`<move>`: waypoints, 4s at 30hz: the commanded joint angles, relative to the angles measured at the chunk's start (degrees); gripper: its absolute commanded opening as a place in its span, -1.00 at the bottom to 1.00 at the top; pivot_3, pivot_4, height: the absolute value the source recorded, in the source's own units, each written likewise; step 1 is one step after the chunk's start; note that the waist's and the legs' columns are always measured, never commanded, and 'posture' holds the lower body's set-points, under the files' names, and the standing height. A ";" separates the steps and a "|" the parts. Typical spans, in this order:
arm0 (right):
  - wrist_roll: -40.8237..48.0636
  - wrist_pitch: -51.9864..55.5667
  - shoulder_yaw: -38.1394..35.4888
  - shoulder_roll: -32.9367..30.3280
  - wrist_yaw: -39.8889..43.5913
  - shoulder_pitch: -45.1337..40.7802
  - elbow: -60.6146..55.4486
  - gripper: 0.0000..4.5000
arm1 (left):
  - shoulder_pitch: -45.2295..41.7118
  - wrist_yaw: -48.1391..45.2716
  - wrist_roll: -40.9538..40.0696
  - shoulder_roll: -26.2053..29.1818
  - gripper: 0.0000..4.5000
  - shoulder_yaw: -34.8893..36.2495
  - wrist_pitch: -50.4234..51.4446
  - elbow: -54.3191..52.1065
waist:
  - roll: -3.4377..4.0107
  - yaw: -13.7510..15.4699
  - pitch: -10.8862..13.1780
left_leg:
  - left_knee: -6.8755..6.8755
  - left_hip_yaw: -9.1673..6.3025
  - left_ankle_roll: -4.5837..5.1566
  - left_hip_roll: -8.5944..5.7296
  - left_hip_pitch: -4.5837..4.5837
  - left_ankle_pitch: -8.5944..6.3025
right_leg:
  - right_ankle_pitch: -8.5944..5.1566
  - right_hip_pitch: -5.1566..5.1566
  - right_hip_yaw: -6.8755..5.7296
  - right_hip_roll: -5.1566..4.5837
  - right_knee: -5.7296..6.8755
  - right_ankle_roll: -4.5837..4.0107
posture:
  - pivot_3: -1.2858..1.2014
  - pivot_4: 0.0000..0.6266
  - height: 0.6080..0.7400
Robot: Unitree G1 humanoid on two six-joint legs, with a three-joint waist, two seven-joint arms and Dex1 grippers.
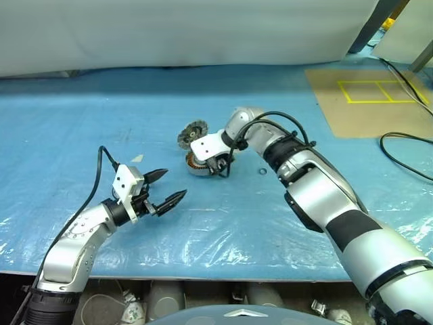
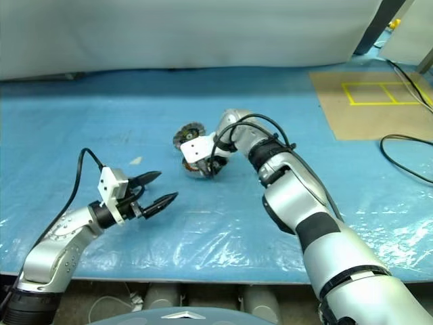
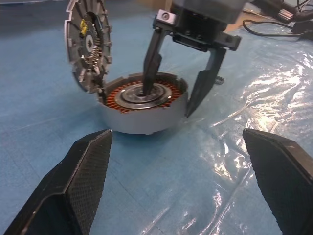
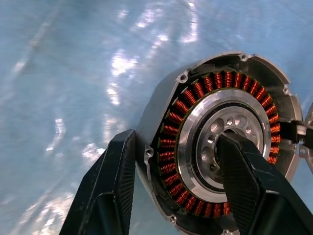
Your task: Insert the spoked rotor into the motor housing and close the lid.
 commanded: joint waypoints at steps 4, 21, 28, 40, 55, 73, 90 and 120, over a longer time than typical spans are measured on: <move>7.65 20.43 4.89 -8.23 6.33 7.97 -31.44 -0.05 | -2.93 -2.20 0.52 -0.22 1.00 -1.58 -1.43 2.25 | -0.04 -0.09 0.03 | 0.00 -0.01 -0.21 0.00 0.06 0.11 | 0.04 -0.01 0.02 0.04 0.05 0.06 | 0.03 -0.52 1.00; 1.89 36.85 10.89 -4.49 -3.81 10.16 -30.97 -0.05 | -3.53 -3.36 0.07 0.53 1.00 -2.01 0.60 1.32 | -0.04 -0.47 0.03 | -0.01 0.01 -0.53 -0.05 1.20 0.05 | -0.16 0.95 0.23 0.00 0.01 -0.18 | 0.03 -0.52 1.00; 1.75 38.93 12.62 -4.86 -2.40 10.10 -33.77 0.11 | -3.79 -2.82 0.48 -0.06 1.00 -2.44 0.17 1.66 | -0.04 -0.12 0.03 | -0.03 0.01 -0.53 -0.03 1.26 0.06 | -0.17 1.04 0.23 -0.03 -0.04 -0.16 | 0.03 -0.52 1.00; 9.34 50.09 7.11 -6.56 4.35 1.29 -41.57 0.79 | -4.43 -3.35 0.14 0.48 1.00 -2.04 0.55 2.28 | -0.02 -0.12 0.09 | -0.07 0.00 -0.56 -0.02 0.94 0.07 | -0.17 0.77 0.21 0.00 -0.10 -0.16 | 0.03 -0.52 1.00; 43.71 52.74 -18.08 -34.21 2.29 16.60 -60.39 0.79 | -4.28 -3.57 -1.86 1.62 1.00 -0.73 2.13 -0.43 | -0.11 1.89 0.08 | -0.19 0.00 -0.58 -0.06 0.86 0.07 | -0.12 0.93 0.18 -0.01 -0.42 -0.07 | 0.03 -0.52 1.00; 28.37 40.63 -33.71 -9.64 -56.21 58.12 -61.68 0.79 | -10.81 -6.16 -2.05 2.71 1.00 -1.45 3.20 3.87 | 0.13 1.25 0.09 | -0.58 0.02 -0.66 -0.23 0.96 0.13 | -0.01 0.99 0.26 -0.01 -1.04 0.21 | 0.03 -0.52 1.00; 27.49 32.61 -29.71 -8.62 -57.36 58.27 -49.09 0.79 | -9.76 -5.75 -1.22 1.09 1.00 -3.46 2.87 3.20 | 0.12 1.13 0.08 | -0.86 0.00 -0.65 -0.33 1.35 0.13 | -0.02 1.40 0.23 -0.01 -1.18 0.21 | 0.03 -0.52 1.00; 27.15 28.38 -28.08 -11.75 -55.67 57.38 -44.26 -0.60 | -9.54 -5.57 0.29 0.44 1.00 -4.45 2.45 3.45 | 0.10 1.33 0.06 | -0.86 0.00 -0.64 -0.26 1.37 0.13 | -0.03 1.59 0.21 -0.04 -1.31 0.22 | 0.03 -0.52 1.00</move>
